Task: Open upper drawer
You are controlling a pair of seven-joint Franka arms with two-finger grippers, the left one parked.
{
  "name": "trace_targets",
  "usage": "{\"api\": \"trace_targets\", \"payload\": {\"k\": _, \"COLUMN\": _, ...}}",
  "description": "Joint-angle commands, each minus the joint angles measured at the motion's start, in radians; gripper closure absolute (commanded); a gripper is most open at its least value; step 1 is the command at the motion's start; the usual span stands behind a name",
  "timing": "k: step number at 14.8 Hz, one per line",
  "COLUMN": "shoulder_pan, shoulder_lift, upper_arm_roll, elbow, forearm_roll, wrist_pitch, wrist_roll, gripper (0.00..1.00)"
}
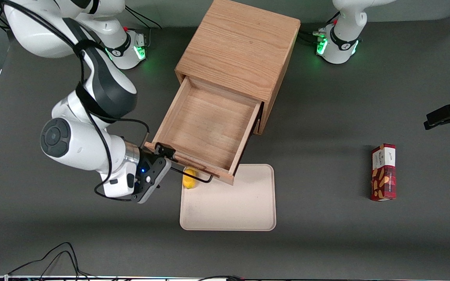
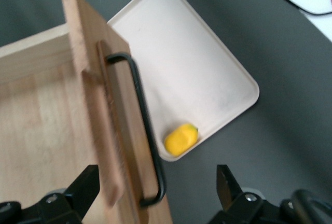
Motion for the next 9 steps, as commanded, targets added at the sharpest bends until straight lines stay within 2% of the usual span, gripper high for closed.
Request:
{"api": "trace_targets", "payload": {"k": 1, "shoulder_pan": -0.047, "shoulder_lift": -0.143, "upper_arm_roll": -0.005, "elbow": -0.153, "forearm_roll": -0.018, "wrist_pitch": -0.031, "wrist_roll": 0.026, "gripper": 0.0}}
{"api": "trace_targets", "payload": {"k": 4, "shoulder_pan": -0.118, "shoulder_lift": -0.312, "upper_arm_roll": -0.004, "elbow": -0.354, "forearm_roll": -0.02, "wrist_pitch": -0.03, "wrist_roll": 0.089, "gripper": 0.0}}
{"api": "trace_targets", "payload": {"k": 7, "shoulder_pan": -0.148, "shoulder_lift": -0.494, "upper_arm_roll": 0.001, "elbow": -0.524, "forearm_roll": -0.075, "wrist_pitch": -0.027, "wrist_roll": 0.088, "gripper": 0.0}}
{"api": "trace_targets", "payload": {"k": 9, "shoulder_pan": -0.179, "shoulder_lift": -0.58, "upper_arm_roll": 0.0, "elbow": -0.607, "forearm_roll": -0.078, "wrist_pitch": -0.03, "wrist_roll": 0.114, "gripper": 0.0}}
